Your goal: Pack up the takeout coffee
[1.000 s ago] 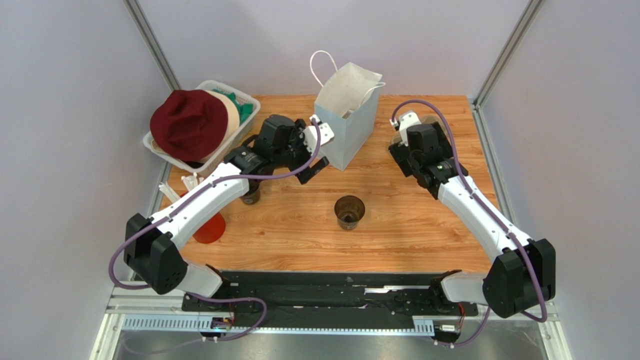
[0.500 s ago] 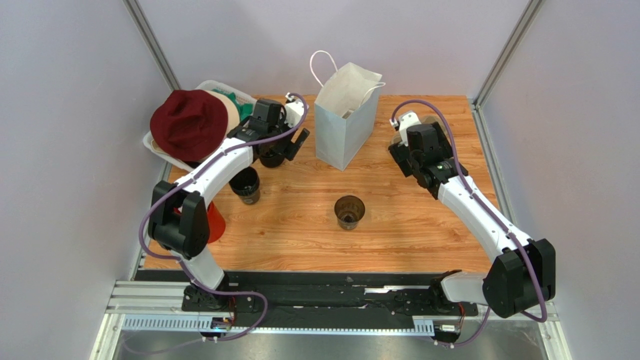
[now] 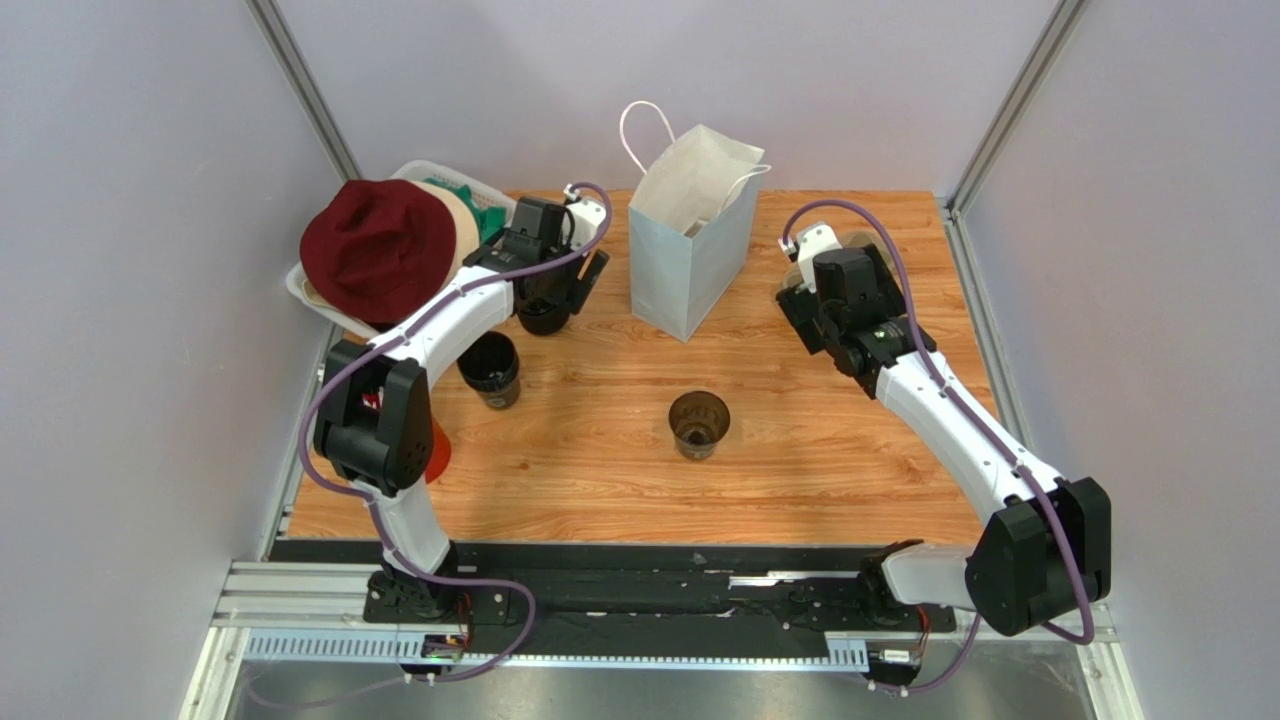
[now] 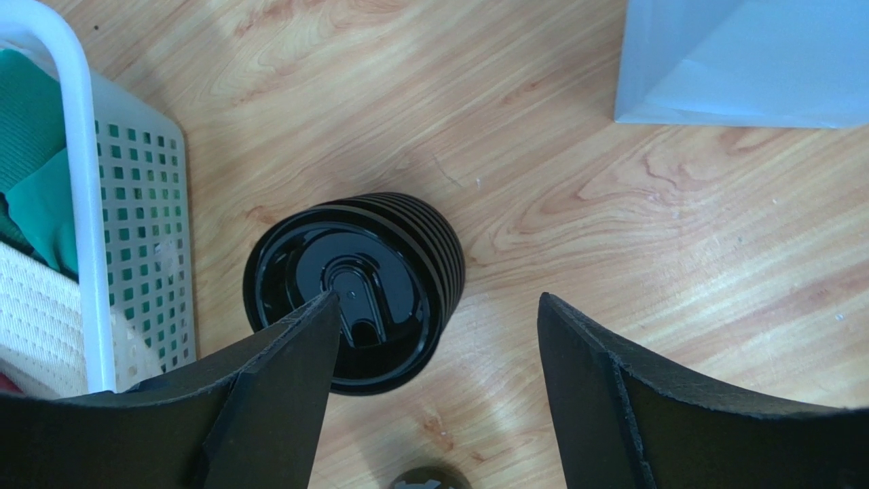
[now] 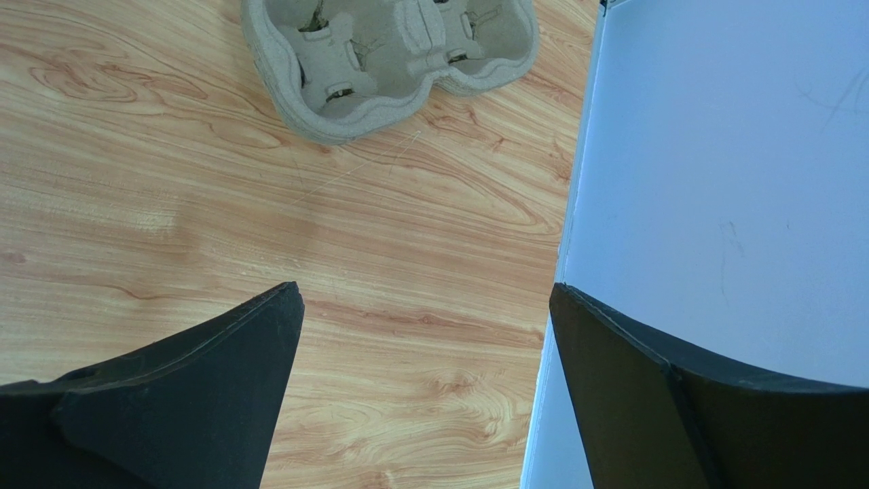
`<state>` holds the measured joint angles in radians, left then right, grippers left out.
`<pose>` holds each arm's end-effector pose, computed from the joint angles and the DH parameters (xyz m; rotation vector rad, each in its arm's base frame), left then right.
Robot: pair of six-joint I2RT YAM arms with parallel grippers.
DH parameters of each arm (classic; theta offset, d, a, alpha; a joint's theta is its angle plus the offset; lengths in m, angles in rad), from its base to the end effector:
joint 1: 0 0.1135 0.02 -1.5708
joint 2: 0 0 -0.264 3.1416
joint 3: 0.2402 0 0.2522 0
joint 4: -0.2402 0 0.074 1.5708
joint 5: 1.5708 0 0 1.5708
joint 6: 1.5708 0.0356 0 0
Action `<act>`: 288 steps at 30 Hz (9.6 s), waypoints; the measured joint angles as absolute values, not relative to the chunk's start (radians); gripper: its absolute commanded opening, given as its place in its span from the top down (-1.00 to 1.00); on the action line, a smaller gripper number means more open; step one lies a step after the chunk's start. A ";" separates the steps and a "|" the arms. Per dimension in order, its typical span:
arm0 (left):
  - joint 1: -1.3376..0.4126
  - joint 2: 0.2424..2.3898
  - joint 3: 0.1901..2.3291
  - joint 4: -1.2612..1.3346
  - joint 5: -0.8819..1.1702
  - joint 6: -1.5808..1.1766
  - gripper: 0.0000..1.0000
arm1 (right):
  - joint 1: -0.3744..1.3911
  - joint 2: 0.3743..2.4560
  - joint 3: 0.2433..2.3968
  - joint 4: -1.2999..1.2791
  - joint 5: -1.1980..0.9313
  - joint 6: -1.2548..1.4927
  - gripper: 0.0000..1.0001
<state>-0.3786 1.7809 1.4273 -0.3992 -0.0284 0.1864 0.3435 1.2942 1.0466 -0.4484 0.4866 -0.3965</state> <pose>0.3773 -0.1490 0.2682 0.6341 2.2359 -0.0638 0.2702 0.0790 0.2980 -0.5622 2.1617 -0.5780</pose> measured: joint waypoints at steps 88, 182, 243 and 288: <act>-0.338 1.915 1.467 -0.427 -0.004 0.184 0.27 | 0.344 1.318 1.048 -0.452 0.478 -0.397 -0.98; -0.324 1.540 1.486 -0.516 0.198 0.164 0.81 | 0.346 1.317 1.048 -0.455 0.453 -0.397 -0.98; -0.354 1.385 1.291 0.160 1.477 -0.882 0.91 | 0.633 1.402 1.781 -0.942 -0.722 -0.895 -0.98; -0.392 1.338 1.103 0.159 1.499 -0.893 0.46 | 0.706 1.599 1.847 -1.163 -0.903 -1.079 0.28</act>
